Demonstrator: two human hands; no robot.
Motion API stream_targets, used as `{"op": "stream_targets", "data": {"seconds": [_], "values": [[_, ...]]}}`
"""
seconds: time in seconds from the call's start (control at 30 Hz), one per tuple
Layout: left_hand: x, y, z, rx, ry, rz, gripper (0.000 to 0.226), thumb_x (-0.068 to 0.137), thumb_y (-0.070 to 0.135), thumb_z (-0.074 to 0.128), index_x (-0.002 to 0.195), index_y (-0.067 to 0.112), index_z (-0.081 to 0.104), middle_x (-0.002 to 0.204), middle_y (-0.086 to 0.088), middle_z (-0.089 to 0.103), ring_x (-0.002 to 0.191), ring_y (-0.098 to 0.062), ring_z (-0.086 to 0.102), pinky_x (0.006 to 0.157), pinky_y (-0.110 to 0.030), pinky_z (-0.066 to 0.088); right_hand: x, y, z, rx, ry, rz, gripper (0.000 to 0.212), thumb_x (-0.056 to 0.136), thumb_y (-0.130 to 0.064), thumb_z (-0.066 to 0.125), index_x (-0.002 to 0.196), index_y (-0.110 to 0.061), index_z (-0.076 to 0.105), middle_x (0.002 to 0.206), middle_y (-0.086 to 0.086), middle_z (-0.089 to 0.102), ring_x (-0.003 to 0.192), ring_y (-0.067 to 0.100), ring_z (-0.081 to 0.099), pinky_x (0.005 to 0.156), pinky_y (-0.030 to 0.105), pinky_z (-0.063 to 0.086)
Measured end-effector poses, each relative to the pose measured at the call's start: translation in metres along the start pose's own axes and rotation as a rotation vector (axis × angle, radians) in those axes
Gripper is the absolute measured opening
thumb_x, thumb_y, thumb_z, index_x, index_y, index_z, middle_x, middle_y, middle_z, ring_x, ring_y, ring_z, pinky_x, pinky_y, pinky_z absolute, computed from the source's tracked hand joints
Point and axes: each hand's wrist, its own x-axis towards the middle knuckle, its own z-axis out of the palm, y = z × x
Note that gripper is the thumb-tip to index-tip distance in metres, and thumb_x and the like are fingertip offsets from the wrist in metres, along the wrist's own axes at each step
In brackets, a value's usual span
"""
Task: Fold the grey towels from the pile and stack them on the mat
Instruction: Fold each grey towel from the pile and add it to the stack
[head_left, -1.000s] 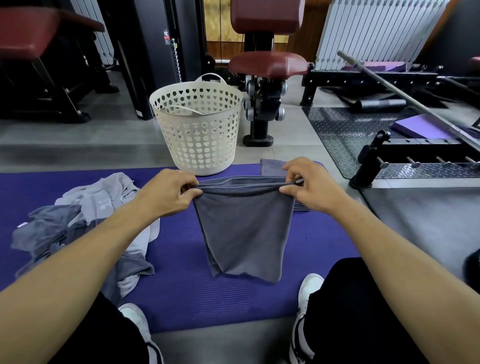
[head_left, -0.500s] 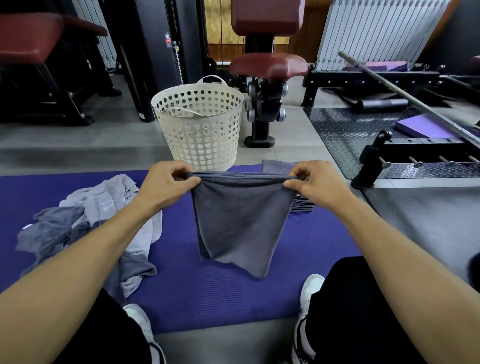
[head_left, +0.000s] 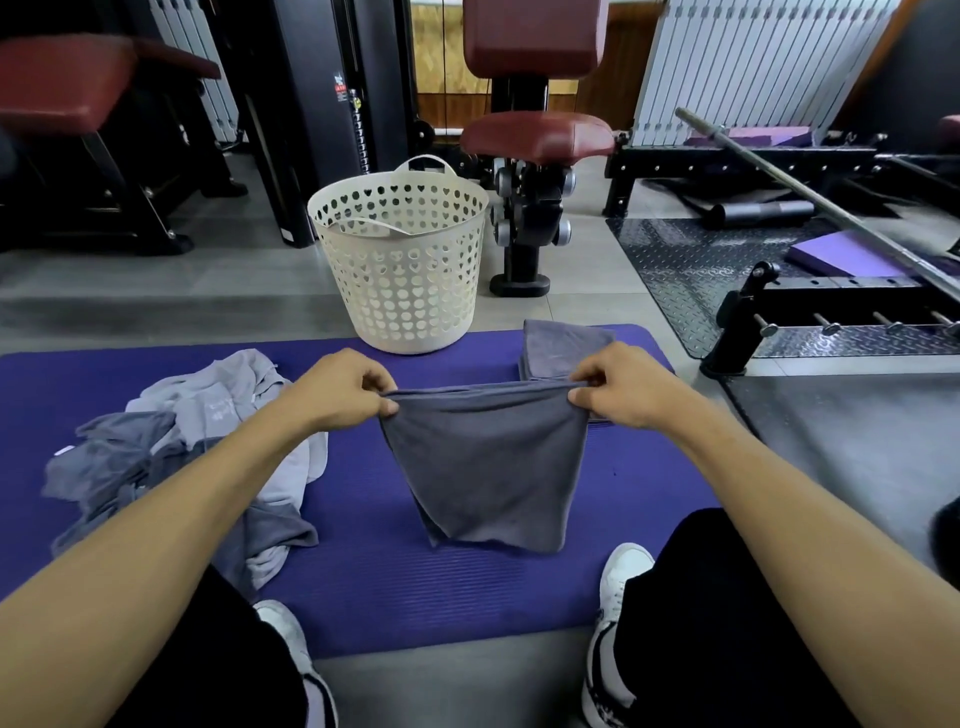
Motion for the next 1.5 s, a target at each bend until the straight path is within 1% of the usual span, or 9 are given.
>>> {"op": "stream_targets", "data": {"seconds": [0.17, 0.37, 0.57, 0.67, 0.73, 0.83, 1.1, 1.27, 1.5], "values": [[0.006, -0.008, 0.002, -0.607, -0.227, -0.174, 0.014, 0.096, 0.006, 0.059, 0.083, 0.010, 0.061, 0.076, -0.008, 0.062, 0.075, -0.019, 0.060, 0.087, -0.040, 0.054, 0.008, 0.006, 0.003, 0.212, -0.078, 0.119, 0.016, 0.092, -0.018, 0.062, 0.082, -0.005, 0.061, 0.067, 0.001, 0.057, 0.063, 0.015, 0.050, 0.061, 0.027, 0.042], [0.057, -0.021, 0.030, -0.472, 0.078, -0.307, 0.010, 0.091, 0.009, 0.065, 0.084, 0.014, 0.061, 0.081, -0.006, 0.064, 0.073, -0.017, 0.060, 0.064, -0.029, 0.054, 0.061, 0.002, 0.027, 0.110, -0.142, 0.194, 0.010, 0.093, -0.012, 0.058, 0.083, -0.012, 0.053, 0.079, 0.012, 0.063, 0.064, 0.021, 0.058, 0.066, 0.031, 0.049], [0.112, -0.032, 0.027, -0.527, 0.416, -0.143, 0.014, 0.094, 0.010, 0.061, 0.088, 0.022, 0.055, 0.089, -0.002, 0.064, 0.073, -0.013, 0.057, 0.058, -0.017, 0.043, 0.108, -0.016, 0.035, 0.256, 0.208, 0.132, 0.006, 0.097, -0.015, 0.053, 0.093, -0.011, 0.050, 0.076, 0.001, 0.052, 0.071, 0.017, 0.048, 0.060, 0.030, 0.036], [0.116, -0.027, 0.010, -0.651, 0.488, -0.008, 0.022, 0.096, 0.003, 0.058, 0.086, 0.022, 0.054, 0.080, 0.002, 0.062, 0.059, 0.004, 0.055, 0.058, -0.010, 0.043, 0.115, -0.017, 0.031, 0.295, 0.279, 0.055, 0.006, 0.099, -0.015, 0.051, 0.096, -0.010, 0.050, 0.074, -0.002, 0.052, 0.065, 0.006, 0.044, 0.049, 0.014, 0.032], [0.110, -0.031, 0.007, -0.637, 0.467, 0.031, 0.026, 0.094, 0.001, 0.059, 0.084, 0.024, 0.055, 0.077, 0.004, 0.063, 0.059, 0.007, 0.056, 0.066, -0.017, 0.047, 0.111, -0.013, 0.035, 0.332, 0.253, 0.012, 0.006, 0.099, -0.014, 0.052, 0.096, -0.011, 0.048, 0.073, -0.001, 0.054, 0.062, 0.008, 0.044, 0.049, 0.013, 0.033], [0.090, -0.048, 0.024, -0.547, 0.389, 0.038, 0.026, 0.091, 0.000, 0.061, 0.082, 0.023, 0.055, 0.080, -0.004, 0.066, 0.073, -0.013, 0.061, 0.072, -0.031, 0.048, 0.094, 0.005, 0.059, 0.383, 0.155, 0.017, 0.016, 0.099, -0.015, 0.053, 0.086, -0.022, 0.046, 0.073, 0.000, 0.055, 0.059, 0.012, 0.043, 0.054, 0.026, 0.035], [-0.003, -0.111, 0.139, -0.361, -0.079, -0.112, 0.017, 0.095, 0.005, 0.058, 0.086, 0.017, 0.051, 0.052, 0.015, 0.056, 0.046, -0.001, 0.038, 0.051, -0.015, 0.032, 0.004, 0.062, 0.169, 0.315, -0.220, 0.234, 0.013, 0.098, -0.019, 0.055, 0.087, -0.017, 0.049, 0.077, 0.000, 0.056, 0.066, 0.015, 0.045, 0.056, 0.024, 0.036], [-0.030, -0.130, 0.175, -0.481, -0.397, -0.317, 0.013, 0.096, 0.007, 0.060, 0.088, 0.015, 0.054, 0.068, -0.006, 0.064, 0.064, -0.020, 0.059, 0.080, -0.040, 0.052, -0.022, 0.089, 0.206, 0.301, -0.449, 0.388, 0.012, 0.093, -0.020, 0.060, 0.083, -0.017, 0.055, 0.078, 0.003, 0.062, 0.075, 0.020, 0.057, 0.078, 0.043, 0.053], [0.006, -0.133, 0.191, -0.506, -0.205, -0.414, 0.011, 0.095, 0.008, 0.061, 0.088, 0.014, 0.056, 0.063, -0.005, 0.059, 0.050, -0.009, 0.055, 0.047, -0.016, 0.045, 0.012, 0.095, 0.224, 0.360, -0.359, 0.445, 0.014, 0.093, -0.022, 0.062, 0.081, -0.017, 0.056, 0.076, 0.001, 0.062, 0.074, 0.019, 0.059, 0.077, 0.042, 0.055]]}}
